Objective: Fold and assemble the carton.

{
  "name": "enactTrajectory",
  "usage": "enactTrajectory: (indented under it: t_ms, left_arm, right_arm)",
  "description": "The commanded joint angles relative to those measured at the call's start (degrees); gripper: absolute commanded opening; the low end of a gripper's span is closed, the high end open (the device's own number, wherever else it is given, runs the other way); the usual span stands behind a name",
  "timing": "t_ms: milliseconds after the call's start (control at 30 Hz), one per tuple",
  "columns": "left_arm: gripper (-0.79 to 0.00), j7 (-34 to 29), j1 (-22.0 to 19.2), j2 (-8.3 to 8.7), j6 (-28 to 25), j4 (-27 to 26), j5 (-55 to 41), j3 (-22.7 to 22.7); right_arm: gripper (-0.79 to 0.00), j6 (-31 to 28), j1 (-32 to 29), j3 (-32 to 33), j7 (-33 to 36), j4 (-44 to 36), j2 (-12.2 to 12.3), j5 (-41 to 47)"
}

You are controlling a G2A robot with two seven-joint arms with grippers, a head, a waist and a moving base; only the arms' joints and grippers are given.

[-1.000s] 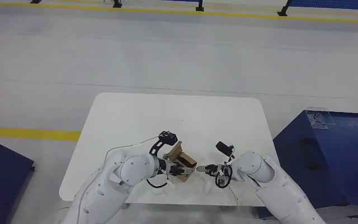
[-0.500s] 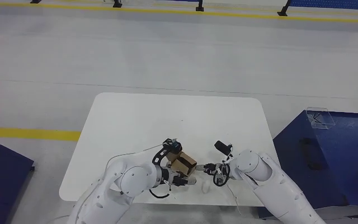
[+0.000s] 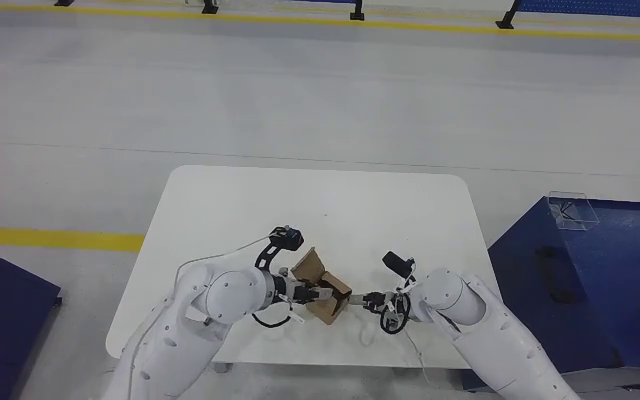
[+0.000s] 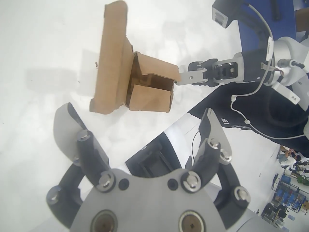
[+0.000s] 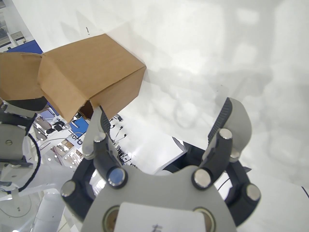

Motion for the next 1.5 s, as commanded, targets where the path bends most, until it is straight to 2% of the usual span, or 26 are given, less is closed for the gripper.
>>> enactTrajectory:
  t_ms: [0,233,467,733,1167,1467]
  left_arm:
    - [0.0,0.3,-1.0,-0.25,-1.3,1.1,-1.0,0.6]
    - [0.0,0.2,-2.2,-0.83,-3.1,0.4,-0.8,3.4]
    - [0.0,-0.9,0.0,-0.4,-4.1,-2.7,-0.1,3.4]
    - [0.0,0.1,1.5,-0.51,-2.9,-6.7,2.9,5.7]
    - [0.0,-0.6,-4.1,-2.76,-0.8,-2.9,5.7,12.3]
    - [0.0,-0.6,-5.0,-3.91,0.1,-0.9,6.4,15.1]
  right_arm:
    - [0.0,0.1,-0.1,0.0,-0.2,0.0,0.0,0.0]
    - [0.0,0.8,-0.2,-0.8,-0.4,-0.7,-0.1,-0.6]
    - [0.0,1.4,0.0,-1.0,-1.1,-0.5,-0.2,-1.2]
    - [0.0,1.5,0.0,-0.7,-2.2,0.1,-0.2,-2.5]
    - [0.0,0.3,-1.7,1.1,-3.9,-1.1,0.2,-2.6]
    - [0.0,-2.1,-1.8,3.2,-5.4,0.2,0.2,-1.1]
